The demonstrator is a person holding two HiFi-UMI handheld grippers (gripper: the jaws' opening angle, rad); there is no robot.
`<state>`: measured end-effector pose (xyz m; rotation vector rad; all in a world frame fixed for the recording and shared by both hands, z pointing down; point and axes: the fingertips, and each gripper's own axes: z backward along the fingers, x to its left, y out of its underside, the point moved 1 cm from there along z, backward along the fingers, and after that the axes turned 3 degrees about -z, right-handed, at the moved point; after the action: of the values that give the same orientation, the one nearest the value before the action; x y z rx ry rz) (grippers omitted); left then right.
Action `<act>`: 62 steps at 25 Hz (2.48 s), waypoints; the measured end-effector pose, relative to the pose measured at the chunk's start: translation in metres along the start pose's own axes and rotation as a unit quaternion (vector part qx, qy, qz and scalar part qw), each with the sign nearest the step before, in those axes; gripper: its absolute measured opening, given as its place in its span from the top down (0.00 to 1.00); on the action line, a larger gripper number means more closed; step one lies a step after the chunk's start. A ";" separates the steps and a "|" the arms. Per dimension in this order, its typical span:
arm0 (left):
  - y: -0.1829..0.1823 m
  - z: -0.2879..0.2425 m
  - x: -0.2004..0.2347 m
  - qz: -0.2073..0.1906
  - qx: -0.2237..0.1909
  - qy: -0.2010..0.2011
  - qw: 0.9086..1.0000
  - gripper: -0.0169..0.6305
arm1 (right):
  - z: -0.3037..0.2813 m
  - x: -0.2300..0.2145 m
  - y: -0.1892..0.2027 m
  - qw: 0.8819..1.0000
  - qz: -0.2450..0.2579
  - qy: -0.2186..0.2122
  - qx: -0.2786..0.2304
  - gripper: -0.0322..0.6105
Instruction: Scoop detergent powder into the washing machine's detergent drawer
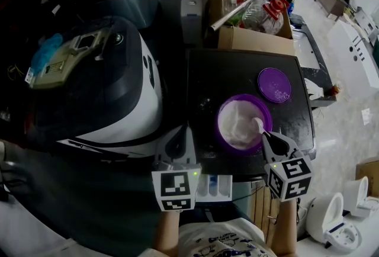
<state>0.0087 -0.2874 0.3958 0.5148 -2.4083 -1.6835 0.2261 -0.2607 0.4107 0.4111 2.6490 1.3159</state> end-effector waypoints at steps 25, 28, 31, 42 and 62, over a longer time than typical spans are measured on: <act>-0.002 0.010 0.008 -0.001 -0.008 0.002 1.000 0.97 | -0.007 0.020 -0.002 0.998 -0.009 -0.032 0.046 0.92; -0.001 0.011 0.010 0.001 -0.008 0.001 1.000 0.97 | -0.008 0.026 -0.002 0.998 -0.014 -0.044 0.047 0.92; 0.000 0.013 0.012 0.002 -0.008 0.001 1.000 0.97 | -0.008 0.029 -0.002 0.997 -0.028 -0.052 0.044 0.92; -0.002 0.016 0.020 0.008 -0.013 0.002 1.000 0.97 | 0.000 0.014 -0.006 0.987 -0.156 -0.040 -0.024 0.92; -0.007 0.024 0.013 -0.027 -0.033 0.080 0.996 0.97 | 0.032 0.049 -0.011 0.875 -0.430 -0.120 -0.185 0.92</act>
<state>-0.0096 -0.2736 0.3801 0.6819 -2.2391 -1.6677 0.1862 -0.2277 0.3819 -0.5654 1.8898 1.2670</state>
